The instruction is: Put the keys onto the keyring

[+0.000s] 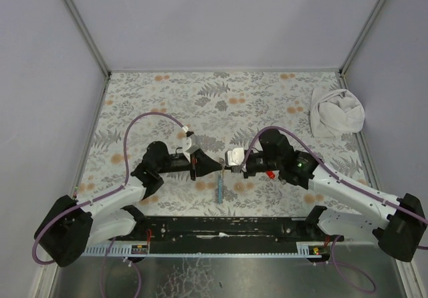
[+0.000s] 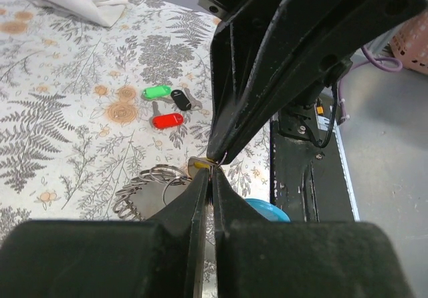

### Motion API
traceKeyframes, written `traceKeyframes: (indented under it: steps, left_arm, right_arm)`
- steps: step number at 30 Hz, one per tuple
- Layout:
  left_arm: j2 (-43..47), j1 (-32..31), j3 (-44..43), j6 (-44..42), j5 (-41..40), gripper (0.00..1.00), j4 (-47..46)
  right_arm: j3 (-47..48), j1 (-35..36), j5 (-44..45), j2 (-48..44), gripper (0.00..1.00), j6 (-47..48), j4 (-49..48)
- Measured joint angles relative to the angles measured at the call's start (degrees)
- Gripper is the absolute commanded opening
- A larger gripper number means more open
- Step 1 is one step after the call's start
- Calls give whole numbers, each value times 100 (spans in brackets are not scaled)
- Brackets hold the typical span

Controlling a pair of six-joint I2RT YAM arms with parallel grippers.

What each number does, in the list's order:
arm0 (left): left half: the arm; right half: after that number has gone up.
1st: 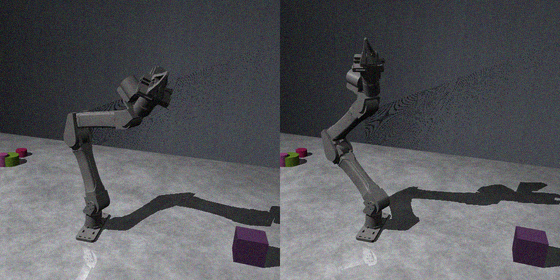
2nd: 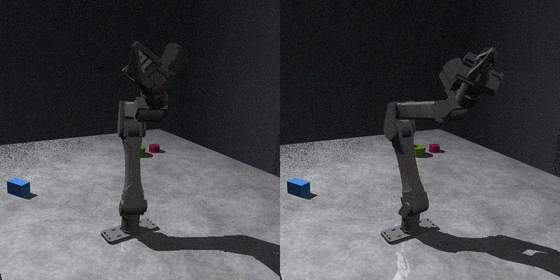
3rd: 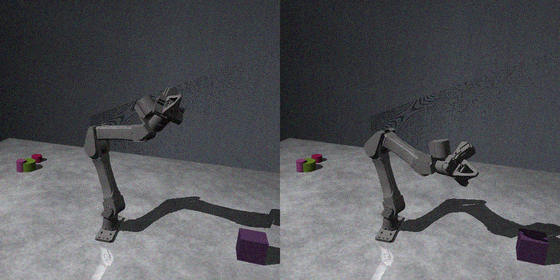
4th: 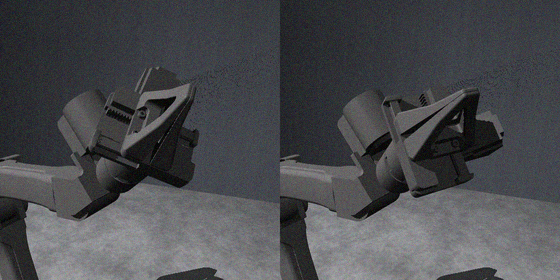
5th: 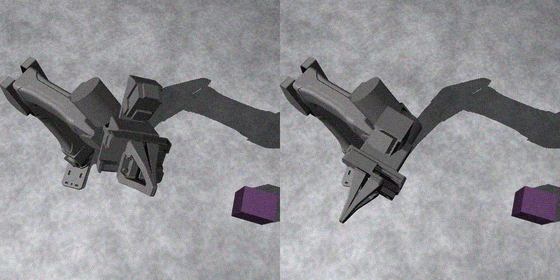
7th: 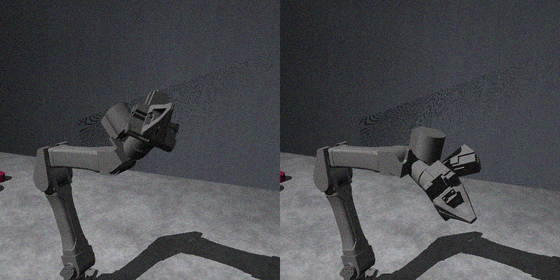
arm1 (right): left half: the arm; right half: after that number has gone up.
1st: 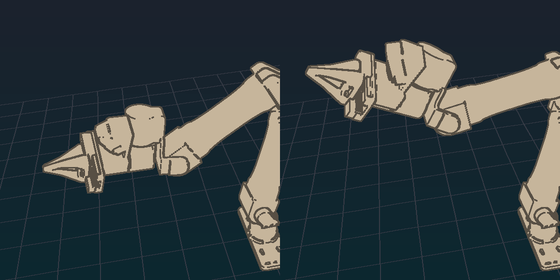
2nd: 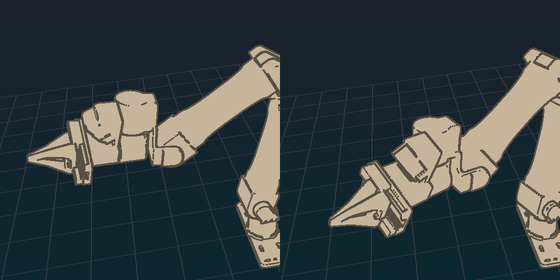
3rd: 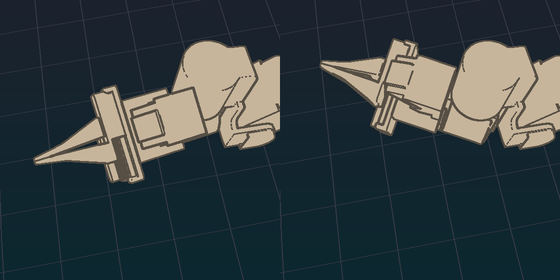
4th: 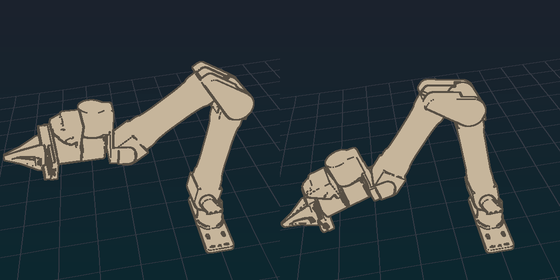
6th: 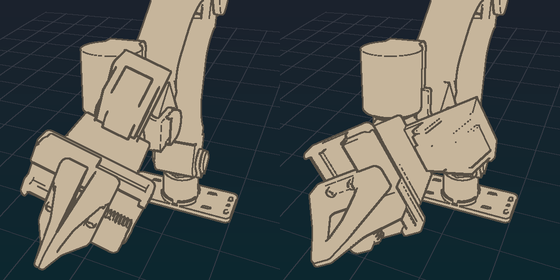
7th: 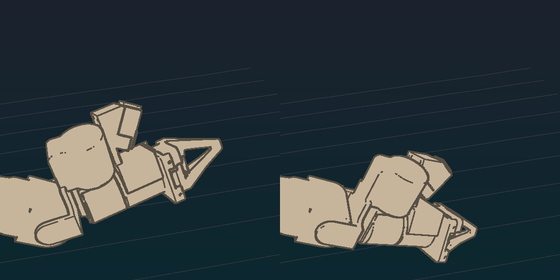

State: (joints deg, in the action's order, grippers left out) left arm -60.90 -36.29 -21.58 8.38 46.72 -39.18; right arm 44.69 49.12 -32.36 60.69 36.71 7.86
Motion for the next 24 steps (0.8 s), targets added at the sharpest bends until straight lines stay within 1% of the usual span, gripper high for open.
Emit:
traceKeyframes:
  steps: [3,6,13,21,24]
  left_arm:
    - [-11,2,94,365,-299,0,-118]
    - [-11,0,260,793,-608,0,-374]
    - [-229,-195,807,1790,-1526,0,-1491]
    - [-612,-719,1185,2251,-2682,0,-2605]
    - [-719,-807,1274,2365,-3036,0,-2977]
  right_arm:
    - [-55,-9,33,63,0,-42,-125]
    - [-249,-13,50,66,0,-116,-459]
    - [-629,-35,85,127,0,-374,-1145]
    - [-925,-72,-57,175,0,-769,-1694]
    - [-935,-87,-129,249,0,-887,-1915]
